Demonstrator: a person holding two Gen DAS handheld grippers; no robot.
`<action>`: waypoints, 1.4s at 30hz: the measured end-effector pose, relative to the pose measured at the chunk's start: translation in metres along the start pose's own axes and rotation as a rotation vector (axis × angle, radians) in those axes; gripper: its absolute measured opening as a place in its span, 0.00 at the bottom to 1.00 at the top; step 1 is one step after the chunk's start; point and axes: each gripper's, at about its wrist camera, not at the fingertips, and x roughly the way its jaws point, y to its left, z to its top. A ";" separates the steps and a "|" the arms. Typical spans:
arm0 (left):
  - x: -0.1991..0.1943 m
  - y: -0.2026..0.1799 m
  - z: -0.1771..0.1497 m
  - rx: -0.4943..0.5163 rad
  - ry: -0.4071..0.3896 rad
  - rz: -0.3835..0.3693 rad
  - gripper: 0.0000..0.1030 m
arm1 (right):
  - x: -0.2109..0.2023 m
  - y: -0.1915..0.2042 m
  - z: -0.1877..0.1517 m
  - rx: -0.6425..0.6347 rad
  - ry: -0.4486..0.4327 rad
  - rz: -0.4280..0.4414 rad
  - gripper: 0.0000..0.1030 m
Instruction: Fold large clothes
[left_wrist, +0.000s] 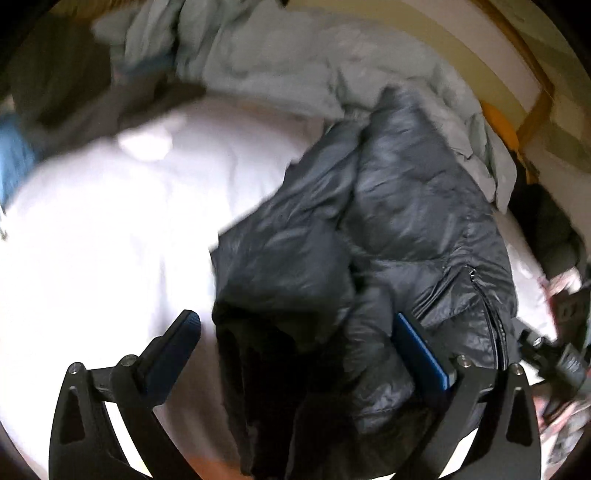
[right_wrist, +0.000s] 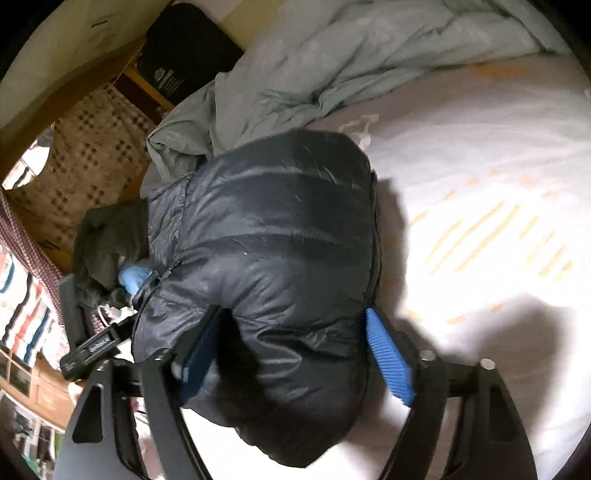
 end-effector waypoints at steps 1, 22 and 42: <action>0.005 0.003 -0.001 -0.023 0.022 -0.030 1.00 | 0.004 0.001 -0.002 -0.010 0.002 -0.004 0.82; -0.018 -0.149 0.000 0.283 -0.191 -0.217 0.30 | -0.116 0.007 0.035 -0.146 -0.217 -0.175 0.35; 0.159 -0.478 0.046 0.606 -0.309 -0.409 0.25 | -0.256 -0.217 0.144 -0.202 -0.582 -0.779 0.35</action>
